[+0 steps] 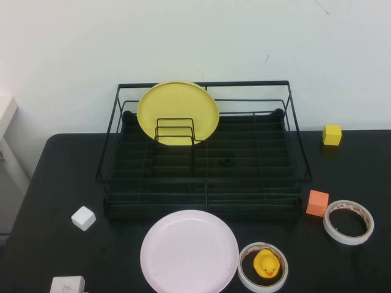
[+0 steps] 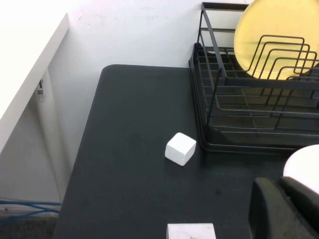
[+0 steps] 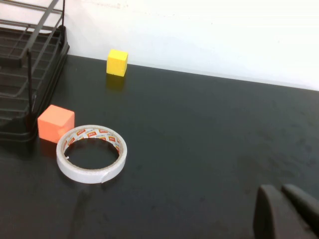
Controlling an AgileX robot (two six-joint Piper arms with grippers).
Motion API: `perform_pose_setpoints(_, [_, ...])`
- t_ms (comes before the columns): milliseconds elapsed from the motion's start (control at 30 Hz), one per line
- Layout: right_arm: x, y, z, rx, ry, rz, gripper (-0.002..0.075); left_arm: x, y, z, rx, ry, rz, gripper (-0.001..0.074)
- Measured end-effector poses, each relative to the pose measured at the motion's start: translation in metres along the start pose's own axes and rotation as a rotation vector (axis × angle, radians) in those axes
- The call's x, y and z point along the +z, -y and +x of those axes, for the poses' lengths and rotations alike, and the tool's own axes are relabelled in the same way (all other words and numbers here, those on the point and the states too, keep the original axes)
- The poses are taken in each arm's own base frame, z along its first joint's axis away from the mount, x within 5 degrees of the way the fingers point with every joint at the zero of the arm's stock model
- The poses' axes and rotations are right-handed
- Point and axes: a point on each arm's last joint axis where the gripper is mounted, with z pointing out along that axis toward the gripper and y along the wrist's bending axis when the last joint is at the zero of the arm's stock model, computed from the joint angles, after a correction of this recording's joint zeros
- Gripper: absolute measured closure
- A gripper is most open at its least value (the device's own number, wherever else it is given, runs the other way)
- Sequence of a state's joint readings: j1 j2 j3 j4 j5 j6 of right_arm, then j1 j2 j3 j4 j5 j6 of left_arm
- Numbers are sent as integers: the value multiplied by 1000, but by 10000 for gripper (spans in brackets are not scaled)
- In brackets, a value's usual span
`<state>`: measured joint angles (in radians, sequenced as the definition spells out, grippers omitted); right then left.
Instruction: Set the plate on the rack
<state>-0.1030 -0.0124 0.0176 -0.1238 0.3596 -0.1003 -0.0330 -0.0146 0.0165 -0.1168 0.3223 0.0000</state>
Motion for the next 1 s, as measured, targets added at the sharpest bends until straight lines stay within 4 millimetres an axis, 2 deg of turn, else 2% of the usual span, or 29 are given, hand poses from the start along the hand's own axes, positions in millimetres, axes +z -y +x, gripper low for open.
perform_pose_setpoints(1000, [0, 0, 0, 0, 0, 0, 726, 0, 1, -1, -56, 7, 7, 737])
